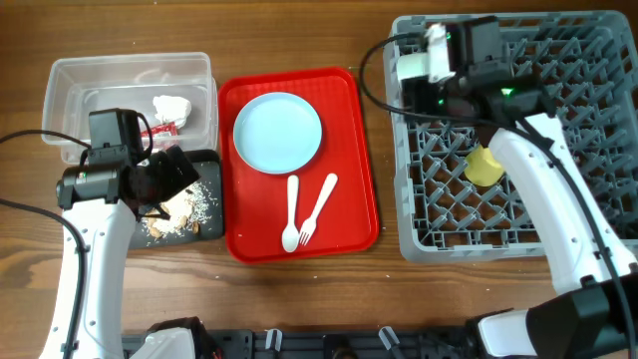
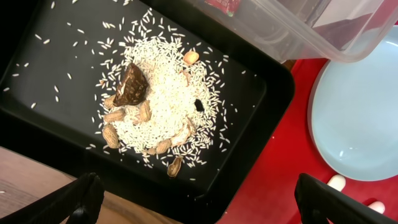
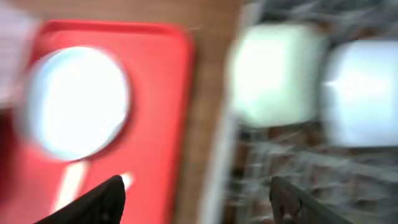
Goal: Sort waste into correct bins and load items into the dishwasher rack
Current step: 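Grasp the white fork with the right gripper and put it in the rack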
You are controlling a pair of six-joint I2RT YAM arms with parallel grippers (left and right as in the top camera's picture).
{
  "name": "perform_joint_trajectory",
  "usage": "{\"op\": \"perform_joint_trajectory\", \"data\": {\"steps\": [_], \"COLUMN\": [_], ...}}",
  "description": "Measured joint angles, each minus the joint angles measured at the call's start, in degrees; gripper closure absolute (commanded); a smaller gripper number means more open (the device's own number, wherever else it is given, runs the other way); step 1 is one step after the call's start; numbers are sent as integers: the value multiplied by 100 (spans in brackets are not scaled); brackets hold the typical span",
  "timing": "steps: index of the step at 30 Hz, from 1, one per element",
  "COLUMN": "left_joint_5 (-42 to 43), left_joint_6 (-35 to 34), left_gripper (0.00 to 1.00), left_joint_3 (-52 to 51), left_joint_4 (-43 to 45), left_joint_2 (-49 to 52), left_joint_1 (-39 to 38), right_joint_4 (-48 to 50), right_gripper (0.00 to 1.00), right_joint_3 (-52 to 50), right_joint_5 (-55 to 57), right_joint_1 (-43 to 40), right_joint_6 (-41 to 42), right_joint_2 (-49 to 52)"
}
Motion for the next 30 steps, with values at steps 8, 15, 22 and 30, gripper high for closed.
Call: {"op": "perform_joint_trajectory", "data": {"steps": [8, 15, 22, 30], "left_joint_5": [0, 0, 0, 0], "left_joint_6": [2, 2, 0, 2], "left_gripper": [0, 0, 0, 0], "left_joint_3": [0, 0, 0, 0], "left_joint_4": [-39, -85, -85, -87], "left_joint_2": [0, 0, 0, 0], "left_joint_1": [0, 0, 0, 0], "right_joint_4": [-776, -730, -684, -431], "right_gripper": [21, 30, 30, 57], "right_joint_3": [2, 0, -7, -420], "right_joint_5": [-105, -31, 186, 227], "right_joint_1": [2852, 3556, 3541, 3517], "right_joint_6": [3556, 5045, 5351, 5584], "right_joint_2": [1401, 2721, 2721, 2715]}}
